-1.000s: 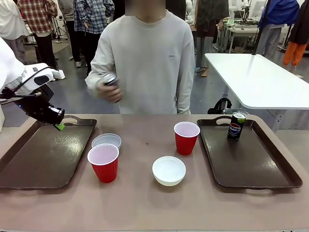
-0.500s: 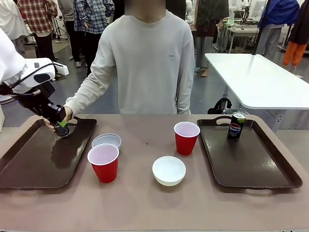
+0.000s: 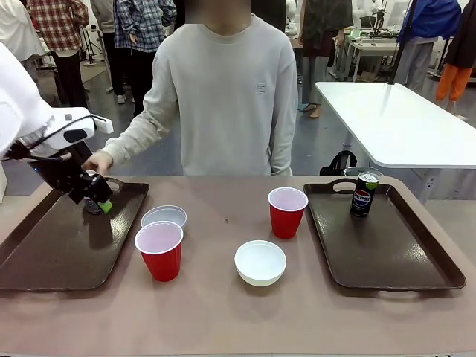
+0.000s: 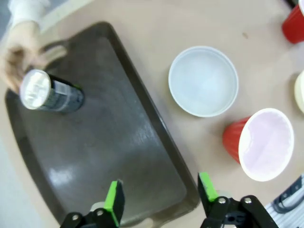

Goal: Prepare tableware on both trays.
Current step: Pick up a Picnic Bowl from the table and place it on a Handle tray.

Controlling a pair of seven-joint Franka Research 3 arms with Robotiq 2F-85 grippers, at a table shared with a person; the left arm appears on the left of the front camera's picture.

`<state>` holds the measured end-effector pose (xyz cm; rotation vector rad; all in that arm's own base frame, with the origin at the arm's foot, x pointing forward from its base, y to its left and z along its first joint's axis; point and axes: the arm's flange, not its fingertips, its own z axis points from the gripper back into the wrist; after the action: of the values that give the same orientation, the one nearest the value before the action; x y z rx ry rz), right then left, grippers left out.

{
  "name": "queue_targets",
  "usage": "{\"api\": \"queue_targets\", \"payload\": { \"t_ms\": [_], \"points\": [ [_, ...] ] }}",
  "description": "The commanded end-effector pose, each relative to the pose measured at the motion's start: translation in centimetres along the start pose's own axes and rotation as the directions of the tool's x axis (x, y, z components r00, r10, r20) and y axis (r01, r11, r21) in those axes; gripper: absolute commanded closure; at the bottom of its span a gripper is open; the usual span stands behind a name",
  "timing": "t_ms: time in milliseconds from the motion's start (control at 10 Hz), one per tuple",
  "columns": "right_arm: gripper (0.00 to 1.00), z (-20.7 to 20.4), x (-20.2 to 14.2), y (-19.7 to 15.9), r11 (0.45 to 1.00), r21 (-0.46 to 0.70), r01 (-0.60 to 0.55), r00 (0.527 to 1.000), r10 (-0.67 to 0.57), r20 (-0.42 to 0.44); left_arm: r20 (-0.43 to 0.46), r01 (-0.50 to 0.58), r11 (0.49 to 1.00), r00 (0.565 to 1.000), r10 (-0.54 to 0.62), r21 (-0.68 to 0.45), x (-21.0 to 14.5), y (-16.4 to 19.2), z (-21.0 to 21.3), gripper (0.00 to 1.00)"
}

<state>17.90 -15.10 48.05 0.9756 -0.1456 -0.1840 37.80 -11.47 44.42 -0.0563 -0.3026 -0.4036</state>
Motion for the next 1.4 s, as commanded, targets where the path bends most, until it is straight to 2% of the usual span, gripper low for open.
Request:
{"api": "queue_targets", "payload": {
  "t_ms": [0,100,200,500,700,1200,1300],
  "points": [
    [0.00,0.0,0.0,0.0,1.000,0.018,-0.017,1.000,0.017,-0.003,-0.032,-0.036,0.999,0.999,0.035,-0.011,0.3,-2.0,-2.2,0.00],
    [0.00,0.0,0.0,0.0,1.000,0.018,-0.017,1.000,0.017,-0.003,-0.061,-0.065,0.998,0.996,0.064,-0.014,2.2,-2.6,-3.3,0.00],
    [0.00,0.0,0.0,0.0,1.000,0.018,-0.017,1.000,0.017,-0.003,-0.088,-0.088,0.996,0.992,0.087,-0.014,4.4,-3.2,-4.9,0.14],
    [0.00,0.0,0.0,0.0,1.000,0.018,-0.017,1.000,0.017,-0.003,-0.118,-0.144,0.990,0.983,0.143,-0.001,9.2,-4.8,-8.5,0.14],
    [0.00,0.0,0.0,0.0,1.000,0.018,-0.017,1.000,0.017,-0.003,-0.096,-0.163,0.986,0.981,0.166,0.039,11.8,-5.6,-10.7,0.14],
    [0.00,0.0,0.0,0.0,1.000,0.018,-0.017,1.000,0.017,-0.003,-0.120,-0.165,0.983,0.978,0.173,0.075,13.5,-4.6,-13.9,0.14],
    [0.00,0.0,0.0,0.0,1.000,0.018,-0.017,1.000,0.017,-0.003,-0.117,-0.163,0.984,0.978,0.171,0.069,13.4,-4.4,-13.7,0.47]
  ]
}}
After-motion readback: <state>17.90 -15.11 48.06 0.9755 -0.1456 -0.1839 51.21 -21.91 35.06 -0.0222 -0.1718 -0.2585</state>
